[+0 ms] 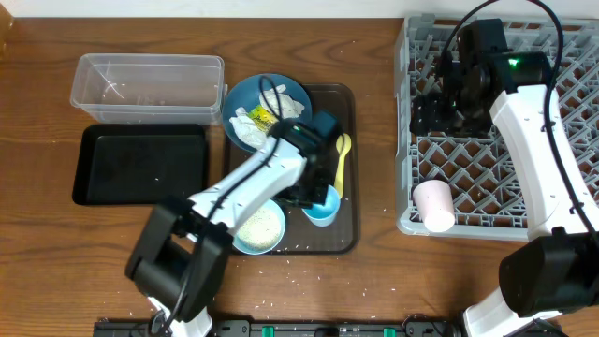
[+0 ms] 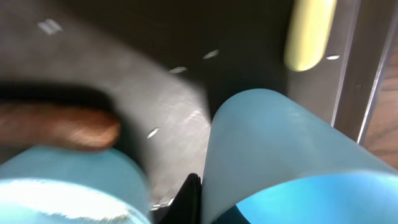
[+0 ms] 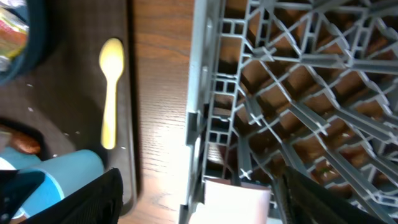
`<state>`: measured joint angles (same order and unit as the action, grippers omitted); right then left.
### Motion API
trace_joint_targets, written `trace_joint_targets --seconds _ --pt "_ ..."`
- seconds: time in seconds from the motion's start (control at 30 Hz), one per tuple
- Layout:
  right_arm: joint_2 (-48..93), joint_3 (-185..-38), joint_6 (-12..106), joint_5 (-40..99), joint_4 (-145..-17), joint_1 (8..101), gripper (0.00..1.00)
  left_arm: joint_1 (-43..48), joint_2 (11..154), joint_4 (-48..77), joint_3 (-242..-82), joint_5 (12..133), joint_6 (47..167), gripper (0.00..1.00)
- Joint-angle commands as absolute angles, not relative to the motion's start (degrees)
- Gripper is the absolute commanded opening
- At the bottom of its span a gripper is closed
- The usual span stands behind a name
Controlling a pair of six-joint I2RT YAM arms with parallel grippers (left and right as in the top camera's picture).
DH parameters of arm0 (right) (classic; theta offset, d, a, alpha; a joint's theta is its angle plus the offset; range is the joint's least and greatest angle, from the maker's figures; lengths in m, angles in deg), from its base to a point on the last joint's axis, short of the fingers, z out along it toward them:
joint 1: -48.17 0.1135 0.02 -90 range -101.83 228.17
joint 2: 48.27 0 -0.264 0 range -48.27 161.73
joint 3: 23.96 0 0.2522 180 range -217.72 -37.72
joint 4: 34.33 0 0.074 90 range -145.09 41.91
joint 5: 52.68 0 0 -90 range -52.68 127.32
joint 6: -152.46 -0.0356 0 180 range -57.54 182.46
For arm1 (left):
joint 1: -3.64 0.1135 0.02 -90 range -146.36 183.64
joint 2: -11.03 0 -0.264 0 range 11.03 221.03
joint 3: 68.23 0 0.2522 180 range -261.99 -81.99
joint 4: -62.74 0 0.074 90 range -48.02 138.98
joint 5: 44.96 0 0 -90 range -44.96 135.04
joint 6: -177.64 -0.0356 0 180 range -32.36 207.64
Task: Sort waste into correct bins and load items into the dishwasher rack
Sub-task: 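Lift the light-blue cup and pass it to the right gripper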
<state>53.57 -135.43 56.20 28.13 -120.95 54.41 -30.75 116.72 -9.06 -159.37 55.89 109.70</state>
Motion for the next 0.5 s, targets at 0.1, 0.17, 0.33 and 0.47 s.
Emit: trace_joint_targets --seconds 0.1,0.17,0.33,0.47 --pt "53.6 -135.2 67.3 5.6 -117.4 54.3 0.77 -20.1 107.1 -9.1 -165.3 74.6 105.1 0.06" --pt "53.6 -135.2 72.5 -3.8 -115.7 54.6 0.77 -16.4 104.7 -7.0 -165.3 83.0 105.0 0.06" --pt "53.6 -135.2 81.6 -18.8 -112.4 56.9 0.78 -9.0 101.9 -3.6 -165.3 98.3 105.0 0.06" --pt "53.6 -135.2 87.7 -27.5 -110.4 58.8 0.79 -6.1 102.0 -3.6 -165.3 103.8 105.0 0.06"
